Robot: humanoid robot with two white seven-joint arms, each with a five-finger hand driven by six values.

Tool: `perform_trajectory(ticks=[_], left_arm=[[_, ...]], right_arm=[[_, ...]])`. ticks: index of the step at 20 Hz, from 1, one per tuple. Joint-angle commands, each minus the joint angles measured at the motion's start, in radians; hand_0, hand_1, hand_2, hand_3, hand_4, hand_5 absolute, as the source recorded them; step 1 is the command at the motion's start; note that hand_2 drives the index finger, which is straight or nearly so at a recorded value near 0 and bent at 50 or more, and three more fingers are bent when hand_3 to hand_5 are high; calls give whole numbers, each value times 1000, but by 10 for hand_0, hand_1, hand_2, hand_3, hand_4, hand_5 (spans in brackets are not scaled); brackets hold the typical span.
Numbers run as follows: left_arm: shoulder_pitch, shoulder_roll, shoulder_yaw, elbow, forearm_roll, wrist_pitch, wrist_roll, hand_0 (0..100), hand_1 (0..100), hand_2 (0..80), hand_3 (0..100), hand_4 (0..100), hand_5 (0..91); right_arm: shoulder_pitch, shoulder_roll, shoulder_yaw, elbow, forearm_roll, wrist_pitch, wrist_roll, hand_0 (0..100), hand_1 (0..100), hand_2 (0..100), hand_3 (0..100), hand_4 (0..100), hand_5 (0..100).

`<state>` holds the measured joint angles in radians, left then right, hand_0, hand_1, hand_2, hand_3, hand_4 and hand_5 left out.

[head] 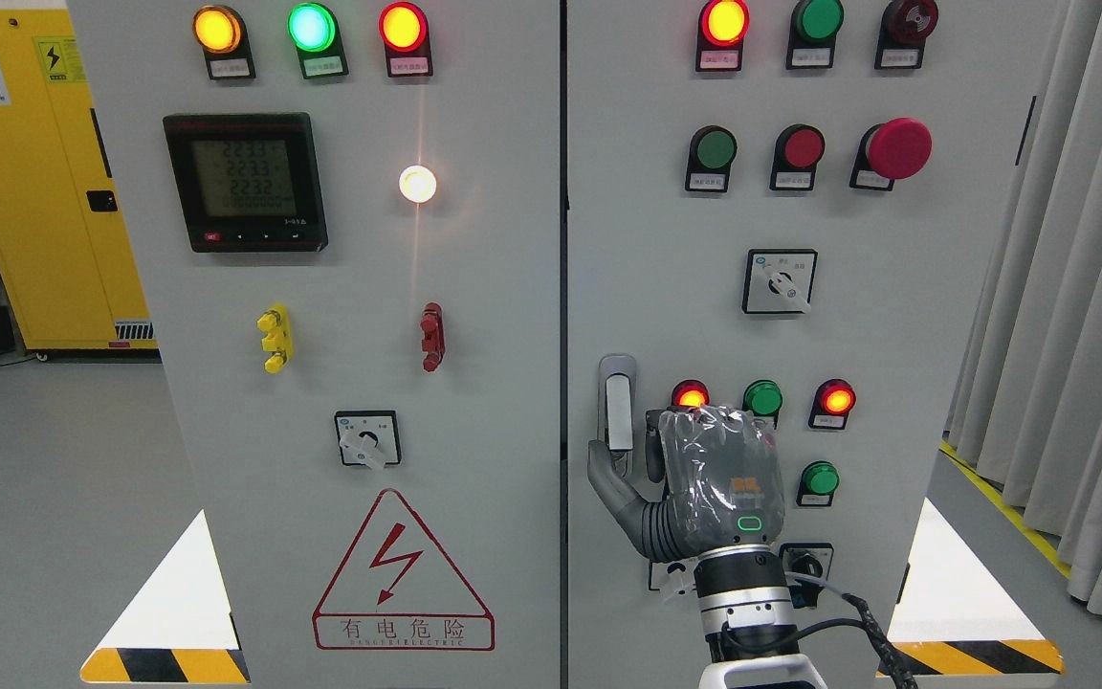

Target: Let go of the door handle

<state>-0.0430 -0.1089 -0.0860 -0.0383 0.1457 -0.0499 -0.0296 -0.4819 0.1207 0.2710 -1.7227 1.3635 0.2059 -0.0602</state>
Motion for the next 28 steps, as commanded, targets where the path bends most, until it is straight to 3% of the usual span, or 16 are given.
perform_trajectory(ticks=[1, 28], left_arm=[[0, 0, 0, 0, 0, -1, 0, 120, 556, 0, 0, 0, 0], [0, 0, 0, 0, 0, -1, 0, 120, 556, 0, 0, 0, 0]], right_arm=[[0, 0, -6, -2, 0, 0, -7, 451, 343, 930, 1000, 978, 971], [6, 0, -21, -11, -1, 0, -12, 525, 330, 931, 1000, 981, 972]])
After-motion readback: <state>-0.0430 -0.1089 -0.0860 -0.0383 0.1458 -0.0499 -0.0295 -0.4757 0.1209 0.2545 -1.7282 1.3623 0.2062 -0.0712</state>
